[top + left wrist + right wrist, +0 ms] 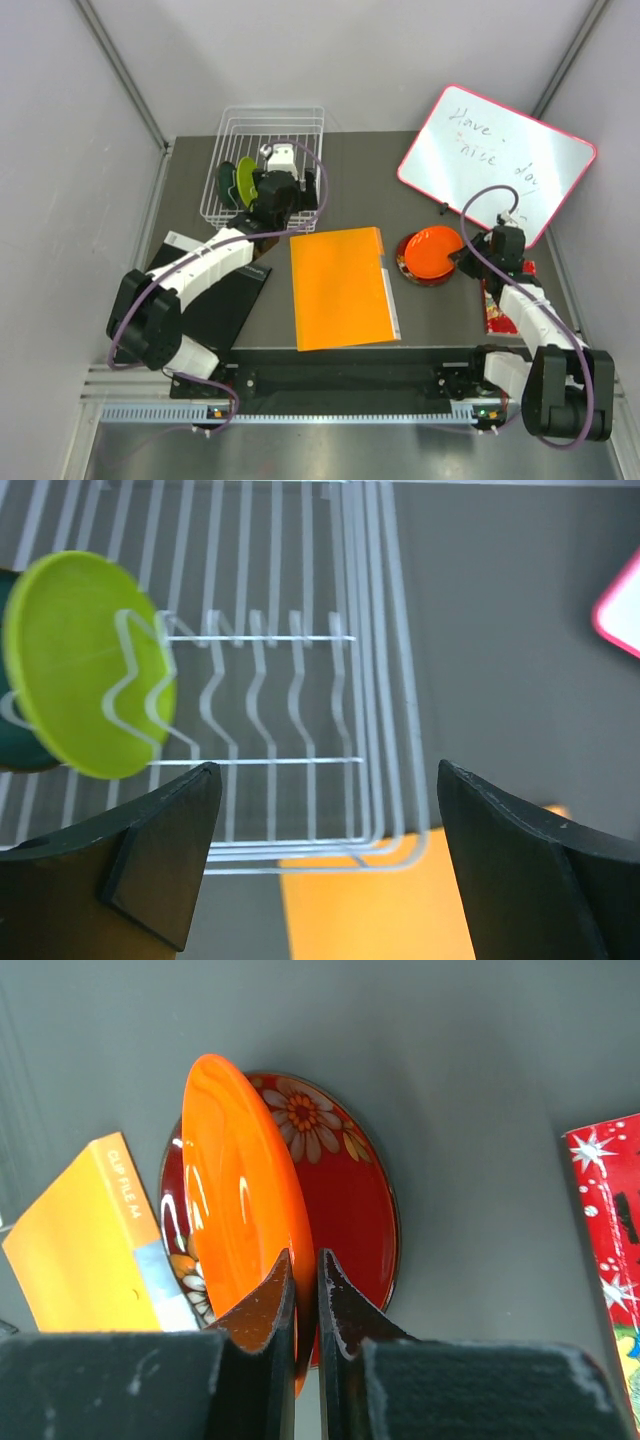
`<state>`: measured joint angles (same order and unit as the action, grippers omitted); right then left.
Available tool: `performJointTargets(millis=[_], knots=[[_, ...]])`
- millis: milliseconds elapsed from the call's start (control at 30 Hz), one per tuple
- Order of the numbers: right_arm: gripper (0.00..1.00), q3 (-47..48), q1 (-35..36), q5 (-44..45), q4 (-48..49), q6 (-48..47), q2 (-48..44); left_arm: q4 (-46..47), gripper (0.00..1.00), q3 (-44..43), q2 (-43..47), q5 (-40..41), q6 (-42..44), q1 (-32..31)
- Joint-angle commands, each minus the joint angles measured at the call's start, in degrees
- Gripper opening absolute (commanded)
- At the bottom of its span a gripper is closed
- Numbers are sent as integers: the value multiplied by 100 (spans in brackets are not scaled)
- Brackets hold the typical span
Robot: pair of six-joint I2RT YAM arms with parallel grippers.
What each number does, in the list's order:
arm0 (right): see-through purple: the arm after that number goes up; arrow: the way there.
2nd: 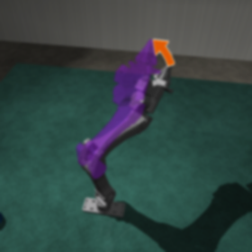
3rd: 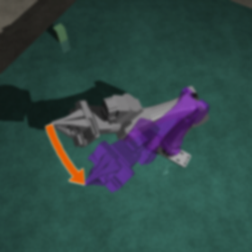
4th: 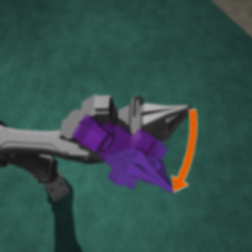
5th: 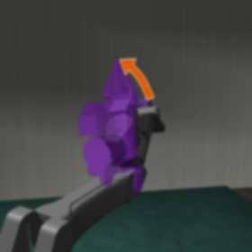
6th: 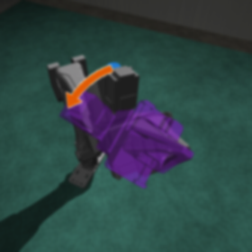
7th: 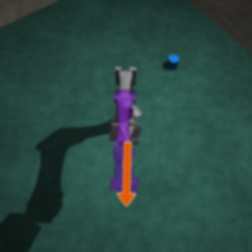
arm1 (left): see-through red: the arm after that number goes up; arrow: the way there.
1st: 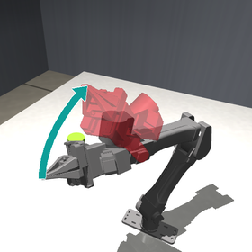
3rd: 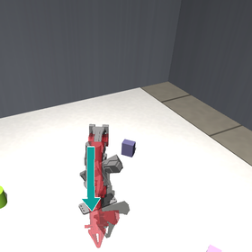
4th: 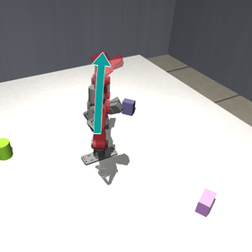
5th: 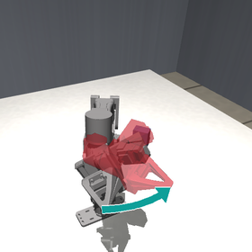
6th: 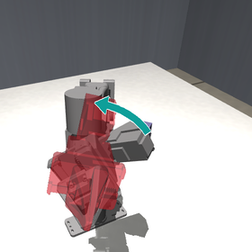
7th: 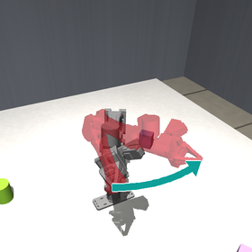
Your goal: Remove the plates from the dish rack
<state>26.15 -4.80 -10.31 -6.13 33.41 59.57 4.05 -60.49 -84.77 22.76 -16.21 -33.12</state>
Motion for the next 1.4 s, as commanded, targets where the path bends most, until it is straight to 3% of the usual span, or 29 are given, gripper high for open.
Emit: performJointTargets(millis=[0, 133, 300, 367, 567, 800, 1133, 1233, 1300, 1367], knots=[[3, -40, -74, -305, 569, -71, 309, -107, 93, -86, 49, 545, 153, 324], [15, -75, -65, -595, 815, -80, 581, -107, 93, -7, -22, 299, 13, 736], [40, 74, -65, -587, 631, -238, 740, -98, 92, 98, -57, 27, -110, 1079], [52, 232, -65, -569, 298, -421, 801, -80, 92, 125, -83, -70, -137, 1229], [67, 794, -56, 19, -783, -975, 609, -45, 92, 134, -189, -193, -199, 1510], [69, 1375, -56, 933, -1777, -1231, 3, 25, 92, 99, -364, -158, -199, 1598], [72, 1428, -56, 732, -1699, -1161, -175, 524, 92, -24, -821, 499, 91, 1774], [72, 1358, -56, 670, -1593, -1152, -78, 430, 91, -340, -1172, 361, 48, 1985], [72, 1323, -56, 653, -1558, -1144, -16, 456, 88, -507, -1426, 247, 74, 2055], [72, 1279, -48, 644, -1461, -1144, 63, 517, 78, -578, -1542, 202, 65, 2064]])
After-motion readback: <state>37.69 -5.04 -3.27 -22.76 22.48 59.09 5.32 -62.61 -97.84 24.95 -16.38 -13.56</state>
